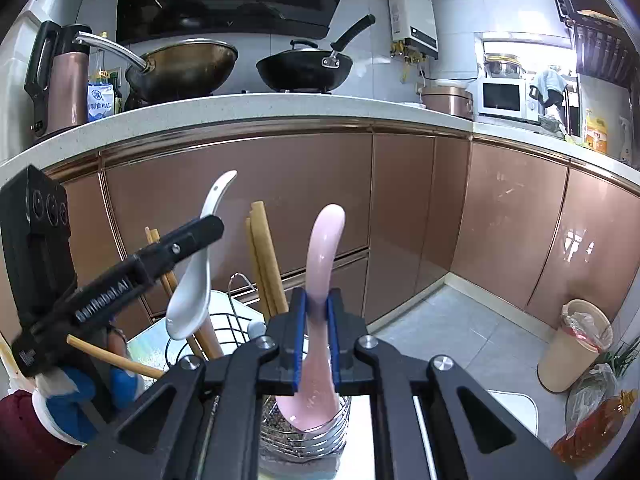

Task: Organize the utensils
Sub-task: 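Open both tools to drop the spoons into the wire holder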

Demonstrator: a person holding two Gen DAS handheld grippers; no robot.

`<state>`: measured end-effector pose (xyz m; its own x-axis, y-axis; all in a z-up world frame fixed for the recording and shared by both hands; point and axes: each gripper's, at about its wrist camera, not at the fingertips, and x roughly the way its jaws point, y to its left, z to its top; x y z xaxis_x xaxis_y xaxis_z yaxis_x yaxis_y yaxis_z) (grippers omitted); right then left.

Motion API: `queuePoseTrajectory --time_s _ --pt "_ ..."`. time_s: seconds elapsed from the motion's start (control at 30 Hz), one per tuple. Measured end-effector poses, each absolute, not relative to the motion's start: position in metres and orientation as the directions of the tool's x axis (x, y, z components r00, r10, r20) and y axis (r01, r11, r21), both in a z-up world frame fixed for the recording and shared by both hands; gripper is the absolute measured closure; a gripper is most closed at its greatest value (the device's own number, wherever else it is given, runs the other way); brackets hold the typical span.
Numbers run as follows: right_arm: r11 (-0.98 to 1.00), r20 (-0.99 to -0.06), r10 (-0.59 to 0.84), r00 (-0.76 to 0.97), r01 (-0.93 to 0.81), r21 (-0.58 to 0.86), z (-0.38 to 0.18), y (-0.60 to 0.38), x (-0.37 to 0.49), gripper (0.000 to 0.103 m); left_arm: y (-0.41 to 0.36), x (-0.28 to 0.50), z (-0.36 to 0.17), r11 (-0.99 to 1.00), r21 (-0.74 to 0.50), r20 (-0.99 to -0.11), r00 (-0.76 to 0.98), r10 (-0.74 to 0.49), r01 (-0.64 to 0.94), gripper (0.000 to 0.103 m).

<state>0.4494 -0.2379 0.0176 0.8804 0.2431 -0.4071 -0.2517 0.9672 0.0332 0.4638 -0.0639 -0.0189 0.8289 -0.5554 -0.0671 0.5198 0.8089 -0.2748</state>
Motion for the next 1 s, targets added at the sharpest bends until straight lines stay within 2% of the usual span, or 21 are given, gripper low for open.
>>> queuePoseTrajectory --time_s 0.13,0.37,0.5,0.63,0.7,0.83,1.0 --pt "0.965 -0.393 0.249 0.885 -0.263 0.020 0.014 -0.237 0.449 0.093 -0.071 0.459 -0.033 0.830 -0.236 -0.061 0.845 -0.532 0.505 0.089" --pt "0.956 -0.398 0.270 0.877 -0.294 0.002 0.007 -0.236 0.448 0.093 -0.073 0.460 -0.051 0.830 -0.240 -0.125 0.832 -0.541 0.504 0.090" --pt "0.952 -0.401 0.284 0.871 -0.307 0.008 0.006 -0.237 0.447 0.092 -0.072 0.456 -0.048 0.829 -0.229 -0.141 0.825 -0.548 0.511 0.086" --pt "0.947 -0.414 0.297 0.860 -0.320 0.016 0.007 -0.237 0.446 0.092 -0.068 0.450 -0.039 0.819 -0.239 -0.143 0.816 -0.560 0.521 0.068" --pt "0.947 -0.423 0.299 0.855 -0.322 0.019 0.008 -0.236 0.444 0.088 -0.066 0.447 -0.034 0.818 -0.243 -0.153 0.813 -0.562 0.521 0.065" --pt "0.946 -0.435 0.299 0.849 -0.323 0.019 0.011 -0.235 0.438 0.071 -0.060 0.436 -0.026 0.818 -0.249 -0.170 0.808 -0.564 0.518 0.057" --pt "0.953 -0.421 0.281 0.862 -0.301 0.020 0.027 -0.237 0.423 0.070 -0.050 0.416 -0.010 0.822 -0.256 -0.183 0.809 -0.558 0.509 0.046"
